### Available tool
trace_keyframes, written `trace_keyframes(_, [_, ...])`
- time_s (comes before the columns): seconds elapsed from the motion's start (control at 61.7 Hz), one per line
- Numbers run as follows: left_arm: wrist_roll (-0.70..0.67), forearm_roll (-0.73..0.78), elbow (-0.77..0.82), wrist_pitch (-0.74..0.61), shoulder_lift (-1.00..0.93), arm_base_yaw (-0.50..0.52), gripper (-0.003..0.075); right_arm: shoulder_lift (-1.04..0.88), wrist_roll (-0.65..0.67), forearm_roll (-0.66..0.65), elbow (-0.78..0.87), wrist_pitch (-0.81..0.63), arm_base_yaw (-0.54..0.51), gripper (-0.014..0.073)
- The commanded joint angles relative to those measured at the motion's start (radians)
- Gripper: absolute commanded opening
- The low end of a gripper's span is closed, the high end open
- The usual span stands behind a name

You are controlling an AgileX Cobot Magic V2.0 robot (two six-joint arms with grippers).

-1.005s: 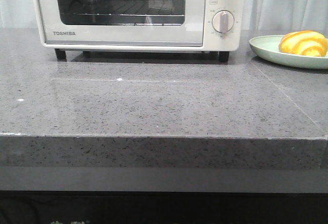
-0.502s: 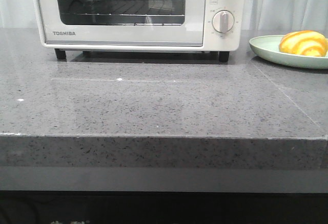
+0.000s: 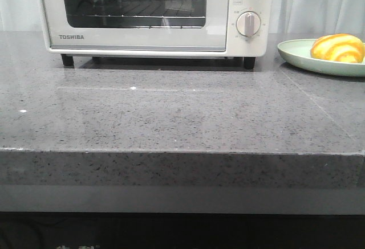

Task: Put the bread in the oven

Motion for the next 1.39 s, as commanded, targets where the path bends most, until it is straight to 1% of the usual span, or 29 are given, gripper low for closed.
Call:
trace_keyframes(0.0, [0.002,0.010,-0.068,-0.154,0.066,-0.057,-0.0018,0.008,-0.007,-0.005,-0.029,-0.073,-0.004,0.0603])
trace_keyframes(0.194, [0.002,0.010,-0.143,-0.338,0.236,-0.140,-0.0018,0.008,-0.007,-0.005,-0.029,-0.073,-0.004,0.0603])
trace_keyframes(0.324, [0.002,0.010,-0.198,-0.435,0.339,-0.169,-0.0018,0.008,-0.007,0.000,-0.029,-0.072,-0.004,0.0603])
trace_keyframes(0.599, [0.002,0.013,-0.324,-0.489,0.525,-0.178,-0.0018,0.008,-0.007,0.000,-0.029,-0.072,-0.004,0.0603])
trace_keyframes(0.81, [0.002,0.022,-0.364,-0.511,0.615,-0.178,-0.0018,0.008,-0.007,0.000,-0.029,-0.072,-0.004,0.0603])
trace_keyframes(0.907, [0.002,0.022,-0.364,-0.468,0.625,-0.178,-0.0018,0.008,-0.007,0.000,-0.029,-0.073,-0.004,0.0603])
trace_keyframes(1.037, [0.002,0.022,-0.364,-0.340,0.621,-0.178,-0.0018,0.008,-0.007,0.000,-0.029,-0.073,-0.004,0.0603])
trace_keyframes(1.215, [0.000,0.019,-0.364,-0.109,0.560,-0.198,-0.0018,0.008,-0.007,0.000,-0.029,-0.073,-0.004,0.0603])
trace_keyframes(1.377, [0.000,0.008,-0.364,0.078,0.462,-0.204,-0.0018,0.008,-0.007,0.000,-0.029,-0.073,-0.004,0.0603])
